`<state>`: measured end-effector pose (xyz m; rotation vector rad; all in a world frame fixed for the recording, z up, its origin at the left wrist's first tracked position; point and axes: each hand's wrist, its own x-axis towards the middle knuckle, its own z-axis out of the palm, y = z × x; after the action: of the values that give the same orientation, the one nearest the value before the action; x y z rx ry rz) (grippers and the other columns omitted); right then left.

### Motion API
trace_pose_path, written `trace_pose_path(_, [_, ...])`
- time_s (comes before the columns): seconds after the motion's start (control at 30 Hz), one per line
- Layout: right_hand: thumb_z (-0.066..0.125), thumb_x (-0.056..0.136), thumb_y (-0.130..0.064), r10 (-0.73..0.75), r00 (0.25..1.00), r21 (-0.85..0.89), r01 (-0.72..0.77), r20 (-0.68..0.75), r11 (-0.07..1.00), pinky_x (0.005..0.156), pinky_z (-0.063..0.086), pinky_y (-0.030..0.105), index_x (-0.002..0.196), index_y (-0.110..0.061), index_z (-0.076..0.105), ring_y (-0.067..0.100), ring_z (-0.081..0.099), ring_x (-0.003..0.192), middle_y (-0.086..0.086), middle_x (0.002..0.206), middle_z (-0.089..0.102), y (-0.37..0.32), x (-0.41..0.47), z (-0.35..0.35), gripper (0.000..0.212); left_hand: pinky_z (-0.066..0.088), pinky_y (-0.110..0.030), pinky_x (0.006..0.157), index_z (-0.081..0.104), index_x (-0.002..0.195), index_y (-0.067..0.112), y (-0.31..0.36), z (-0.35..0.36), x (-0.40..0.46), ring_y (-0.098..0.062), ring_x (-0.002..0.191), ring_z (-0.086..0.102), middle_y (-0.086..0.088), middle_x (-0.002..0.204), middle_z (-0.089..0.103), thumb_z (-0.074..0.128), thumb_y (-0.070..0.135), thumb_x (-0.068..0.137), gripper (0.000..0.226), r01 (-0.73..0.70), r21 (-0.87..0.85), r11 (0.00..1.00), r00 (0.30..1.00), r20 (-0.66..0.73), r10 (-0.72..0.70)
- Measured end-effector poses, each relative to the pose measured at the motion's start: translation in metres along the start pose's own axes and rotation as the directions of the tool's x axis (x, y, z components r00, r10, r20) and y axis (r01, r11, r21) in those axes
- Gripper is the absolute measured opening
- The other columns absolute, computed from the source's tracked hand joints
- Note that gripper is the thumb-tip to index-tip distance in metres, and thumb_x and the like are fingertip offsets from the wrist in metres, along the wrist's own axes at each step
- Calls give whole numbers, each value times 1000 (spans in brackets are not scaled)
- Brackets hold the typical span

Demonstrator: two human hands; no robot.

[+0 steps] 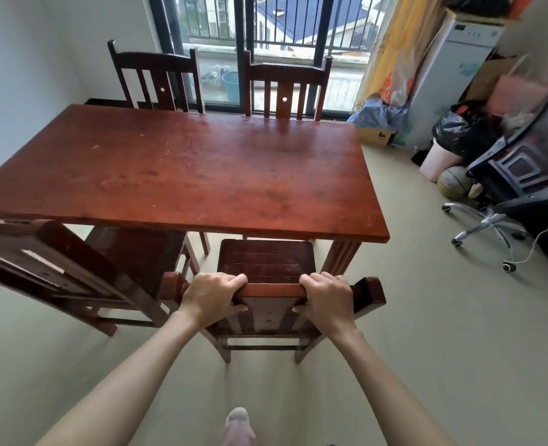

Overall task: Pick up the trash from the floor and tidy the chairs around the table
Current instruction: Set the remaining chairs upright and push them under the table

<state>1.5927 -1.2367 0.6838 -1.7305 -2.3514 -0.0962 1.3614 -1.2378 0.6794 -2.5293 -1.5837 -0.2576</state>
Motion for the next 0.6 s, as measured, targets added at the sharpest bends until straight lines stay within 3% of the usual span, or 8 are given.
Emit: trace_pose_path(0.6, [87,30,-46,60,998,-44,-59,30,997,49,41,28,59,-20,52,19,58,55,-5,53,57,-4,84,22,53,37,-16,34,57,67,20,-70,25,68,-11,45,60,7,49,60,82,48,41,46,-87,-56,995,996,-15,86])
